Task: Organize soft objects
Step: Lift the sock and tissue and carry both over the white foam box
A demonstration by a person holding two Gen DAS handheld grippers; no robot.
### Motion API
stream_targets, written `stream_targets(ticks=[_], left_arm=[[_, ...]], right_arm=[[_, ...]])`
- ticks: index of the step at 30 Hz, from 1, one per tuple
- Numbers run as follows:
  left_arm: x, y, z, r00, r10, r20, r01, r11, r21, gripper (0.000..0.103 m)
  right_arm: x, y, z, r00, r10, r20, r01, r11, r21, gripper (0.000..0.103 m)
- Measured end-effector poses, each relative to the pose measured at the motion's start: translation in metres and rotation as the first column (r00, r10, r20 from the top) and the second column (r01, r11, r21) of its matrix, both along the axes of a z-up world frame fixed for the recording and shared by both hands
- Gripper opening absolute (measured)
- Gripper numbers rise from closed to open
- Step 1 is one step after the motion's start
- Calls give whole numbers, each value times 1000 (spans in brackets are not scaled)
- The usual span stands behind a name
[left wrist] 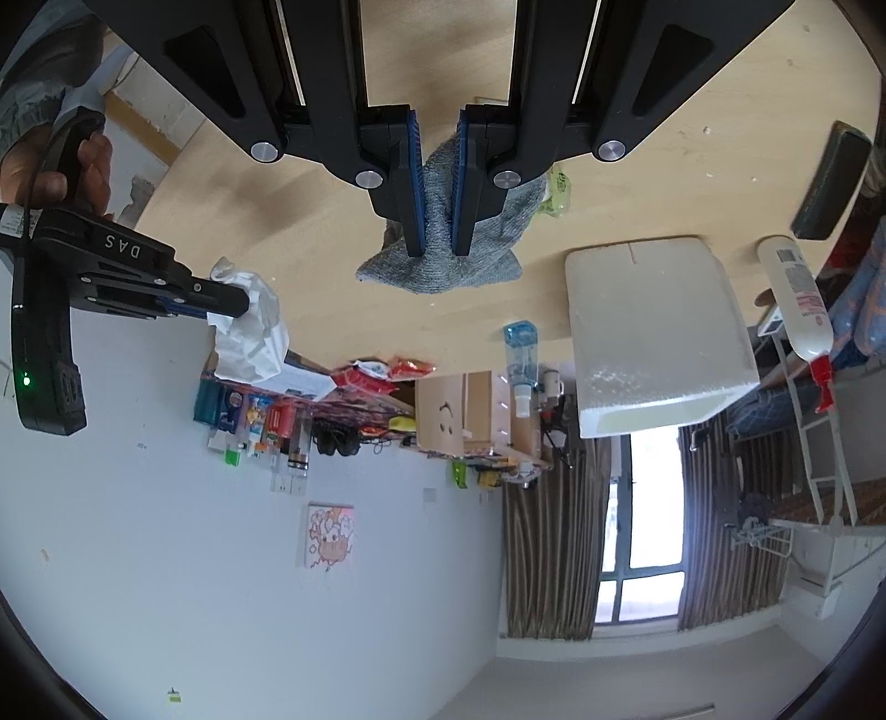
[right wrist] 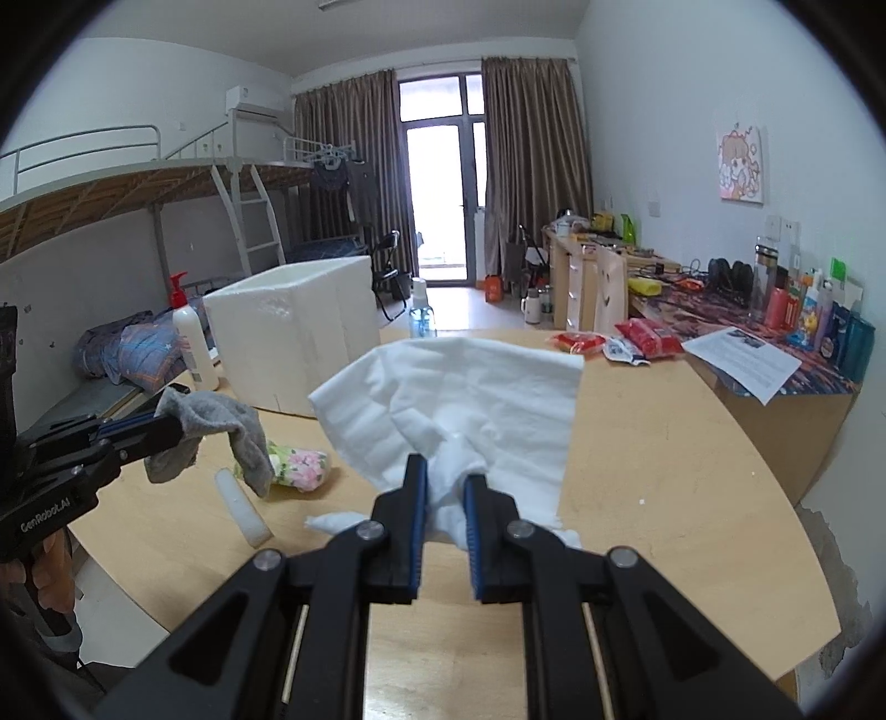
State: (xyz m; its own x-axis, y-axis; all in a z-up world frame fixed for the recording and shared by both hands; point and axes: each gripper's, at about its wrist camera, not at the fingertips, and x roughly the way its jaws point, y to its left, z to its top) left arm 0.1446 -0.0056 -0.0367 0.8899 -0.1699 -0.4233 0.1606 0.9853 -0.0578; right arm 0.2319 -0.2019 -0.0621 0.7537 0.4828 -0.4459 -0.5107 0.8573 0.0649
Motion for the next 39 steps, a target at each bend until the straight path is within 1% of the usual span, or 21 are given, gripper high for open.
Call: stream_targets(ticks=[6, 15, 19, 23, 30, 39], left_arm=[[-9, 5, 11, 999, 24, 34, -24, 1000, 10, 10], [-32, 24, 28, 989, 114, 97, -117, 993, 28, 10], [-42, 35, 33, 982, 149, 116, -153, 988, 26, 9], [-52, 41, 37, 975, 174, 138, -179, 984, 22, 10], [-69, 60, 41, 960, 234, 153, -239, 971, 14, 10], [-87, 86, 38, 941, 307, 141, -309, 951, -7, 10]], right_arm=[[-3, 5, 8, 999, 19, 28, -20, 999, 26, 16], [-17, 27, 22, 989, 113, 98, -119, 991, 62, 16], [-25, 36, 28, 980, 151, 127, -160, 985, 61, 16], [-31, 50, 32, 968, 200, 151, -209, 976, 51, 16], [-39, 78, 34, 946, 279, 164, -288, 957, 35, 16], [-51, 110, 40, 904, 387, 179, -394, 919, 6, 16]])
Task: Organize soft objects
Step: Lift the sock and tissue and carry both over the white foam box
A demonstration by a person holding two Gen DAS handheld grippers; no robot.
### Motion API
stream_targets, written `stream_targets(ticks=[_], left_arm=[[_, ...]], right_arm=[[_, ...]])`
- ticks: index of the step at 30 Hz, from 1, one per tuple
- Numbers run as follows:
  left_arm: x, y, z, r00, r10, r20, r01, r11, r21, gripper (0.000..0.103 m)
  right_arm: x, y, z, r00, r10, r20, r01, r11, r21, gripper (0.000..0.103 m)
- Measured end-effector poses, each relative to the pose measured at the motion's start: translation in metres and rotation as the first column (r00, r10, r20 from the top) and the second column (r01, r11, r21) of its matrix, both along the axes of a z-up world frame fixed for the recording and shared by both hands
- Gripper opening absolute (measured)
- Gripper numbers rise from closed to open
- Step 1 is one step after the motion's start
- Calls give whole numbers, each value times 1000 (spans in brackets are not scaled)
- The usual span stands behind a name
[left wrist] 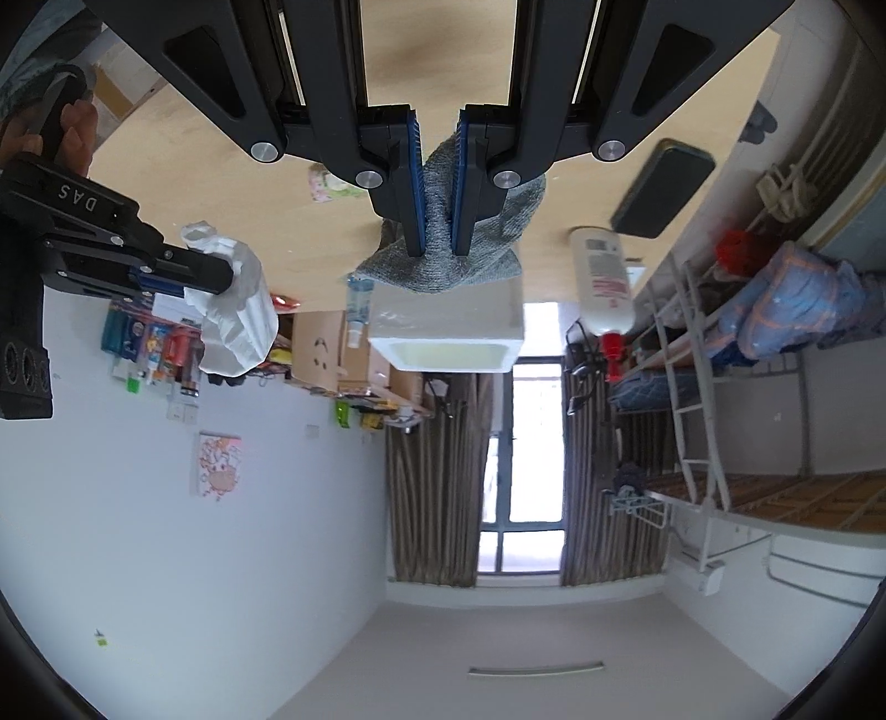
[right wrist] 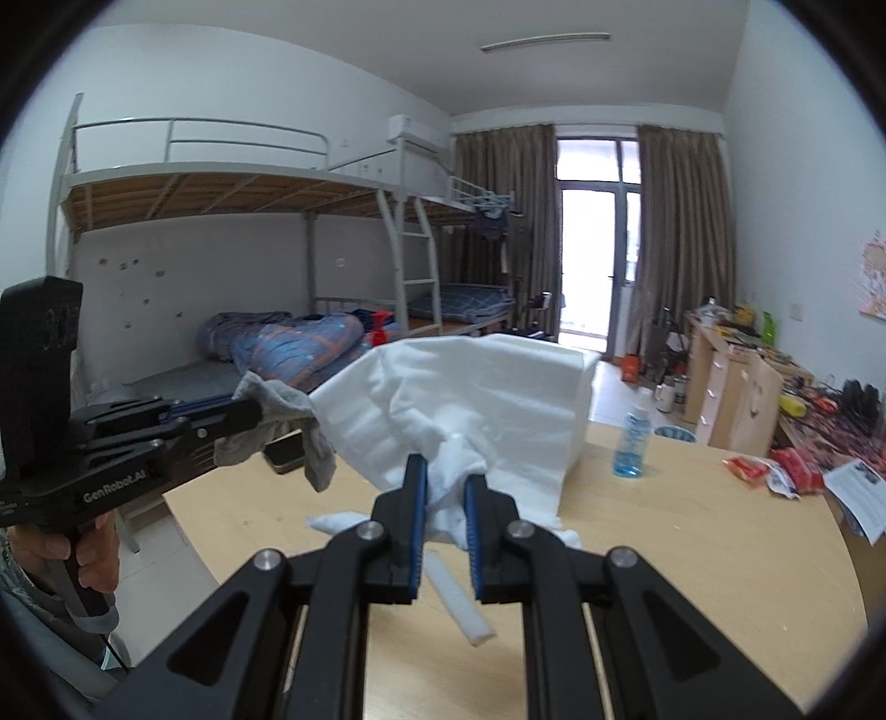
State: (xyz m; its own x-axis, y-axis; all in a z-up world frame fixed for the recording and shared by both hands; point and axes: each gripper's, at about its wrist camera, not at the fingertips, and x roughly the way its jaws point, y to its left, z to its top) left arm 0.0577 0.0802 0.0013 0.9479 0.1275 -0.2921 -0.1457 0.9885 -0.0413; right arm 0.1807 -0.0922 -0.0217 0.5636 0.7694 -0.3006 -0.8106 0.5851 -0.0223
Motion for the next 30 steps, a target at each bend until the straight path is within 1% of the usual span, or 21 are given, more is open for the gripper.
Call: stream_targets(ticks=[4, 8, 13, 18, 25, 30], left_arm=[[-6, 12, 4, 1000, 13, -1, -13, 1000, -7, 10], [-7, 16, 8, 1000, 21, -1, -21, 1000, -13, 9], [-5, 23, 12, 999, 47, 3, -47, 999, -16, 9], [1, 28, 12, 999, 53, 3, -53, 998, -19, 9], [9, 32, 13, 998, 60, 6, -60, 998, -14, 9], [21, 35, 13, 999, 46, 5, -46, 999, -12, 9]], right_arm=[[-2, 12, 5, 999, 48, 8, -48, 999, -2, 16], [4, 18, 8, 997, 71, 3, -71, 997, -3, 16], [10, 27, 12, 997, 77, -1, -77, 997, -6, 16], [14, 33, 11, 996, 86, -6, -86, 996, -21, 16], [21, 33, 12, 998, 55, -15, -55, 998, -7, 16], [28, 38, 12, 999, 39, -16, -40, 999, -21, 16]])
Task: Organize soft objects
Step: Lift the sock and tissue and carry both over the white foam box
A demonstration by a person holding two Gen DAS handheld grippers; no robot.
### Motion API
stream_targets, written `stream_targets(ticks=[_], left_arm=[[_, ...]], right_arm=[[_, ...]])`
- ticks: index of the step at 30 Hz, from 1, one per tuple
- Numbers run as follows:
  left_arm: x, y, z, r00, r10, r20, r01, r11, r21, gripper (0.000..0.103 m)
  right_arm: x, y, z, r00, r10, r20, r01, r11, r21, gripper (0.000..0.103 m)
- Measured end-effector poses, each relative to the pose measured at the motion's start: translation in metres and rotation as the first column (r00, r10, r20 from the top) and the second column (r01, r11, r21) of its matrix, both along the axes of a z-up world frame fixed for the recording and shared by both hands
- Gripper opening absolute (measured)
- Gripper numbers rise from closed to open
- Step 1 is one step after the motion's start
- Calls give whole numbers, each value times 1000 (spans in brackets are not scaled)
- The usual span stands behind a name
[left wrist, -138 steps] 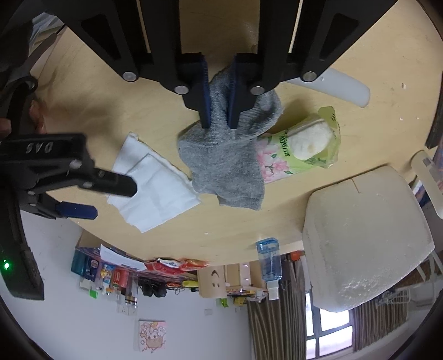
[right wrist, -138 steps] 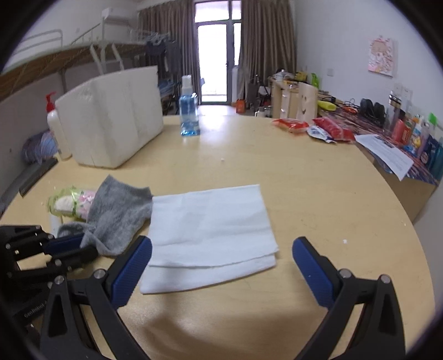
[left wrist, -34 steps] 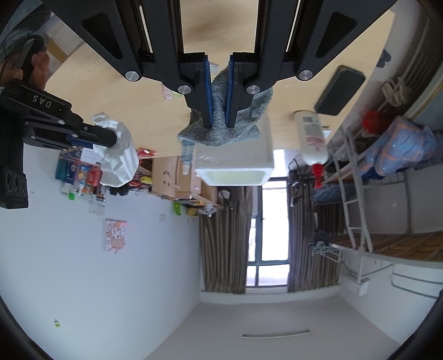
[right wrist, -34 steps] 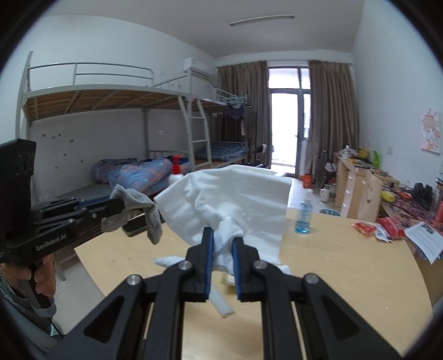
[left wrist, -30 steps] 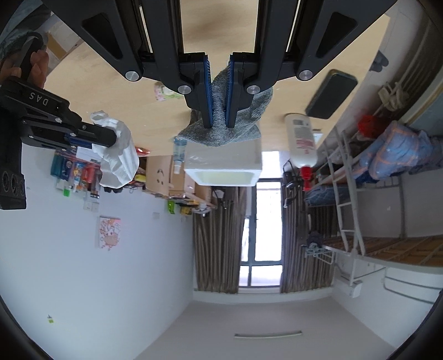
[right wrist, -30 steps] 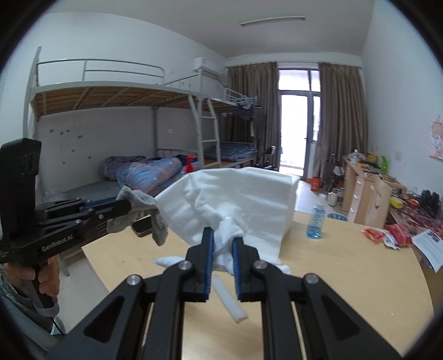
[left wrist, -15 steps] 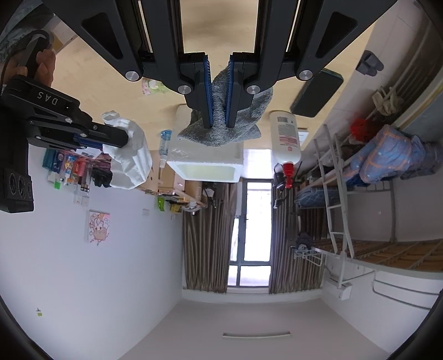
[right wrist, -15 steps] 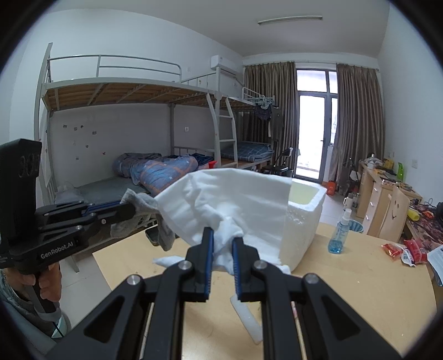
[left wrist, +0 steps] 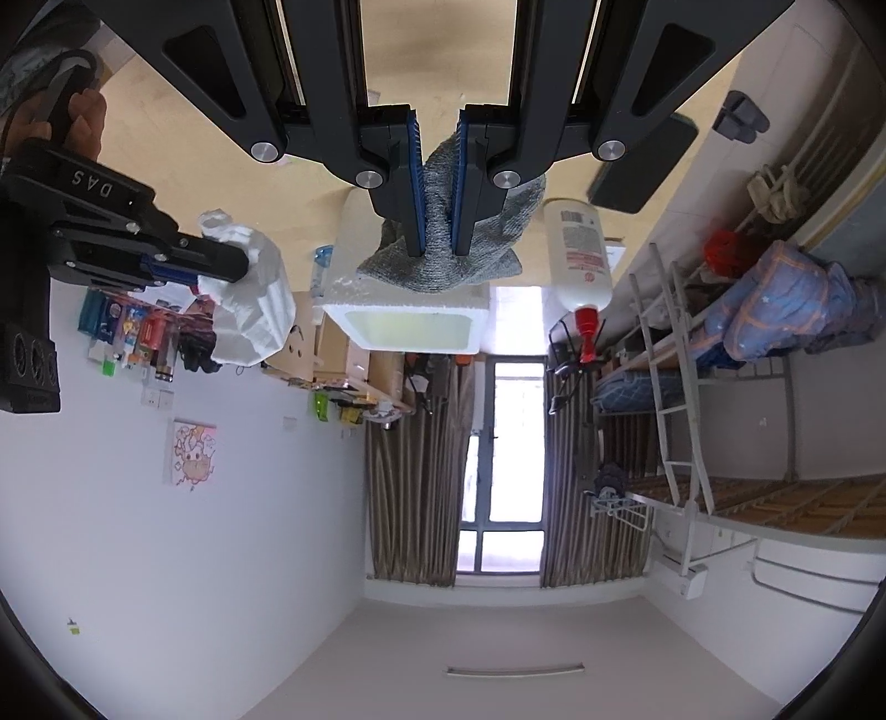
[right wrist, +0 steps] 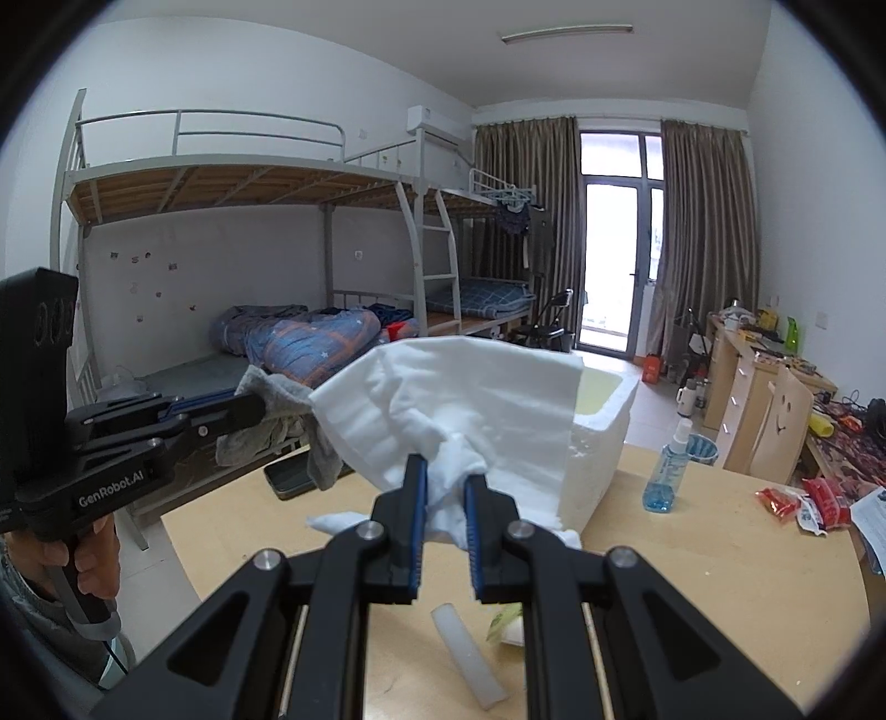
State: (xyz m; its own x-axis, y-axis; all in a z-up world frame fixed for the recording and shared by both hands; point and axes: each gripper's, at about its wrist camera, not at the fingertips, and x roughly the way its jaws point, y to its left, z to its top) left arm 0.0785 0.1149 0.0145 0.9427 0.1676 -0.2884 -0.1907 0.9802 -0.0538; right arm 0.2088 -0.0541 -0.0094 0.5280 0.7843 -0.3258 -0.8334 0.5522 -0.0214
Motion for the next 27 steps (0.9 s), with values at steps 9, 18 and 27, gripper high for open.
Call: stream_targets(ticks=[9, 18, 27], left_arm=[[24, 7, 10, 1000, -13, 11, 13, 1000, 7, 9], [51, 11, 18, 1000, -27, 9, 27, 1000, 11, 9], [80, 19, 31, 1000, -18, 19, 18, 1000, 21, 9]], right_arm=[[23, 4, 9, 999, -42, -9, 42, 999, -2, 16], [41, 20, 21, 999, -36, -1, 36, 999, -16, 16], [62, 31, 29, 999, -46, -4, 46, 999, -20, 16]])
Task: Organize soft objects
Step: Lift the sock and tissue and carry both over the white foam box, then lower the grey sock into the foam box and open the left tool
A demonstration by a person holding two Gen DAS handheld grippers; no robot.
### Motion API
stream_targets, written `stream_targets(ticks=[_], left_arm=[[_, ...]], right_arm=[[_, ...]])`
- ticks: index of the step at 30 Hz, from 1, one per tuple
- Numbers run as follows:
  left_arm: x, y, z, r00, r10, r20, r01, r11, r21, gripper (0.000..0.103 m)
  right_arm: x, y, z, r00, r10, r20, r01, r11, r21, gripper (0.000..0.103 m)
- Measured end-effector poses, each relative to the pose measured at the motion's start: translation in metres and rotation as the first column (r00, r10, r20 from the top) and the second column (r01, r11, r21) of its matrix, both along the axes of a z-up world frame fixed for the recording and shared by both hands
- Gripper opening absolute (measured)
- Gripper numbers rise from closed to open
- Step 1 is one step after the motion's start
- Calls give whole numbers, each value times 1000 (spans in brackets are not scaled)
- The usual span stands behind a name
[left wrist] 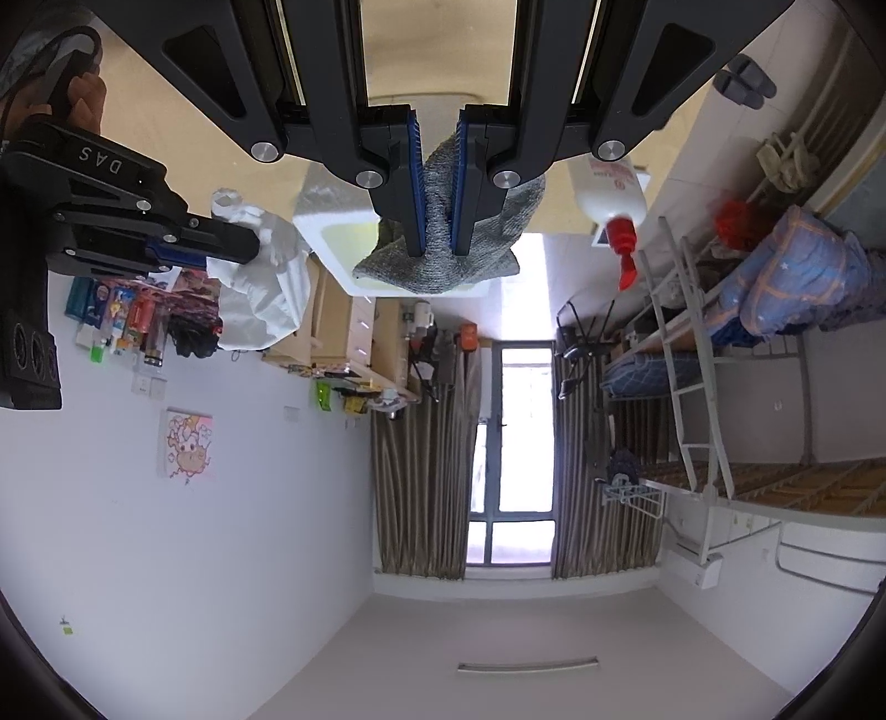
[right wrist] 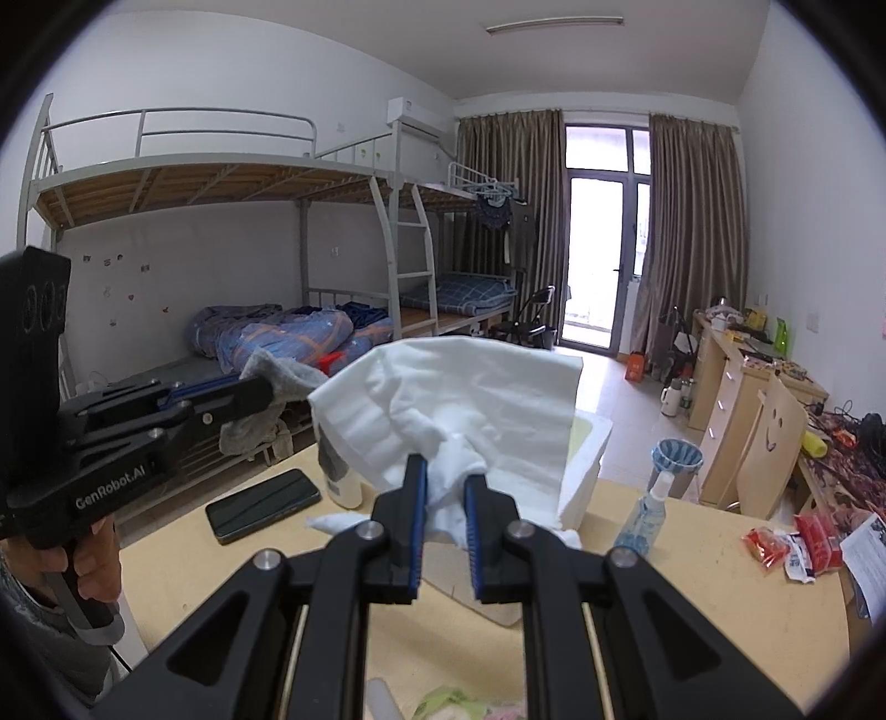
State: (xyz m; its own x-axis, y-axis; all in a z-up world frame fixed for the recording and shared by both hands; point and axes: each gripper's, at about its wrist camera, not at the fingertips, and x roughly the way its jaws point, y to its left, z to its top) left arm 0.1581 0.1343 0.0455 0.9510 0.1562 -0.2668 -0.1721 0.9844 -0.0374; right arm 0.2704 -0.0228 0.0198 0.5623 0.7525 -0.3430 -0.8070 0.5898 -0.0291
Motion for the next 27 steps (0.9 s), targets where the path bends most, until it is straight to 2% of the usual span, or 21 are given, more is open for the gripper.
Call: stream_targets(ticks=[19, 27], left_arm=[[57, 16, 23, 1000, -18, -16, 18, 1000, 6, 9], [87, 21, 19, 999, -27, -40, 27, 1000, -5, 9]], right_arm=[[44, 16, 10, 1000, -14, -3, 14, 1000, -28, 16], [64, 32, 8, 999, -25, -21, 24, 999, -44, 16]])
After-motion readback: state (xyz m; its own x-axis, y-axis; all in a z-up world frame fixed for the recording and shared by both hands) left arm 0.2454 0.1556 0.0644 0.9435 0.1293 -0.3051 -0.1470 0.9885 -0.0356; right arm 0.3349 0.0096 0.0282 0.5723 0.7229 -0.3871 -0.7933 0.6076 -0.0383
